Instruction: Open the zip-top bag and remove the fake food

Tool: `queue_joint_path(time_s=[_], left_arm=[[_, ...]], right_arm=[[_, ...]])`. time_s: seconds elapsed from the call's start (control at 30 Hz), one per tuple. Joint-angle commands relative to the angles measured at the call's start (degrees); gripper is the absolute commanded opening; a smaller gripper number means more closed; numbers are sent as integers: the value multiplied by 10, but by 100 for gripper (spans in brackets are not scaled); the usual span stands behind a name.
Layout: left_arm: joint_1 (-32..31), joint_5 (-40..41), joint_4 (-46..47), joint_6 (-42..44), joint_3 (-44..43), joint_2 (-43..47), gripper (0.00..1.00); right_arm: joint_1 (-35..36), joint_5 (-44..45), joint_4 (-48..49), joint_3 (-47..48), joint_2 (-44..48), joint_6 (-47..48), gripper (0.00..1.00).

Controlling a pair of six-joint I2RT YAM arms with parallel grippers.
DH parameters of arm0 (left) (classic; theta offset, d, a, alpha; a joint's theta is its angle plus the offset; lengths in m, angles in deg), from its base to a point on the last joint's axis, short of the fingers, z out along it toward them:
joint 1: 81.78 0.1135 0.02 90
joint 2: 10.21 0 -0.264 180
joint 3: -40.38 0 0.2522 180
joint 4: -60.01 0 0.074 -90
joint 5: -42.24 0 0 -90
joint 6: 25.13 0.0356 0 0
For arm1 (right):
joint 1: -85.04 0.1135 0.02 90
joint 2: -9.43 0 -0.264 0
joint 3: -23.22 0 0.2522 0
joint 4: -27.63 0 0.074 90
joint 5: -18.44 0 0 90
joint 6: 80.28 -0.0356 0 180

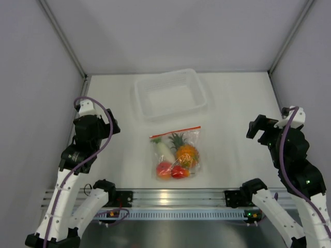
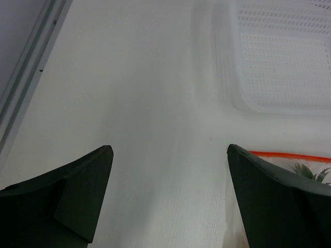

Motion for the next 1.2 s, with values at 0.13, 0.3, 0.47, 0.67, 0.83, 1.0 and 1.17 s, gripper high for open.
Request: queue_joint_path(time_s=[0.13, 0.3, 0.47, 0.67, 0.83, 1.0, 1.17], left_arm=[[-2, -7, 28, -1, 2, 1, 98], [-2, -14, 30, -1, 2, -4, 98], [-2, -29, 32, -5, 5, -5, 98], [-2, -72, 37, -5, 12, -20, 98], [-2, -108, 42, -5, 14, -32, 98], [-2, -130, 48, -1, 17, -39, 98], [-3, -144, 49, 0, 18, -43, 98]], right_arm=[[-4, -41, 13, 6, -7, 4, 99], [-4, -161, 47, -27, -30, -27, 99], [-4, -333, 140, -93, -77, -88, 99], [-4, -482, 306, -197, -164, -174, 99], [5, -516, 432, -265, -248, -213, 99], [5, -504, 554, -292, -347, -238, 99], [5, -476, 633, -302, -411, -250, 99]])
